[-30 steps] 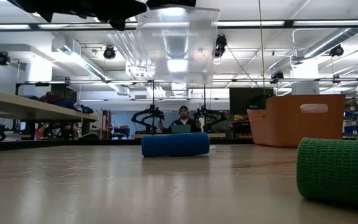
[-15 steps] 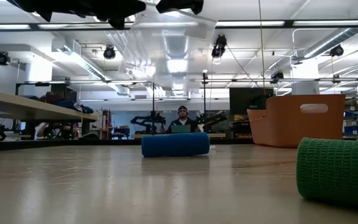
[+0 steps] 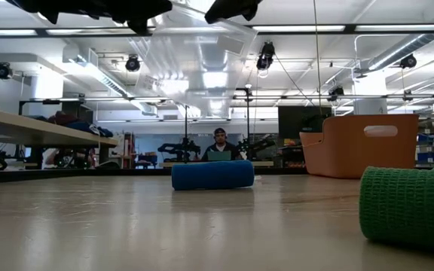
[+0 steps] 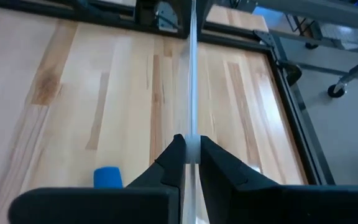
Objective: Roll bandage
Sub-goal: Open the left zip bag
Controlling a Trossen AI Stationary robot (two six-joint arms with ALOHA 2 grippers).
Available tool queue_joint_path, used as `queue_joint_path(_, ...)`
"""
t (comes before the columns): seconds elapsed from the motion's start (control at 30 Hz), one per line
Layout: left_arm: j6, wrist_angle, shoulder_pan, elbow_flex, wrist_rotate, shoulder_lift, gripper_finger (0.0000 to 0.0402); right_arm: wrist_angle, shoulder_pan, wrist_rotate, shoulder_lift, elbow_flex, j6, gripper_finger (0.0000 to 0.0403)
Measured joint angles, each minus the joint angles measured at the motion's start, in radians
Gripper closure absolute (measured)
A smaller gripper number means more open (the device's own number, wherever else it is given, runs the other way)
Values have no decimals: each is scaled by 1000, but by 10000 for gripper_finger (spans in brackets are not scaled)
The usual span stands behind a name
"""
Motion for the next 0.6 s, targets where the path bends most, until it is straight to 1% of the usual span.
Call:
queue_joint_path(0.17,0,-4,0,0,1,-13,401,-66,0,2,-16,0,17,365)
queue_joint_path(0.43,0,-8,-1,0,2,-18,401,-147,0,1,-46,0,39,377)
queue_joint_path(0.6,0,-9,-2,0,2,-19,401,-212,0,1,-50,0,41,370)
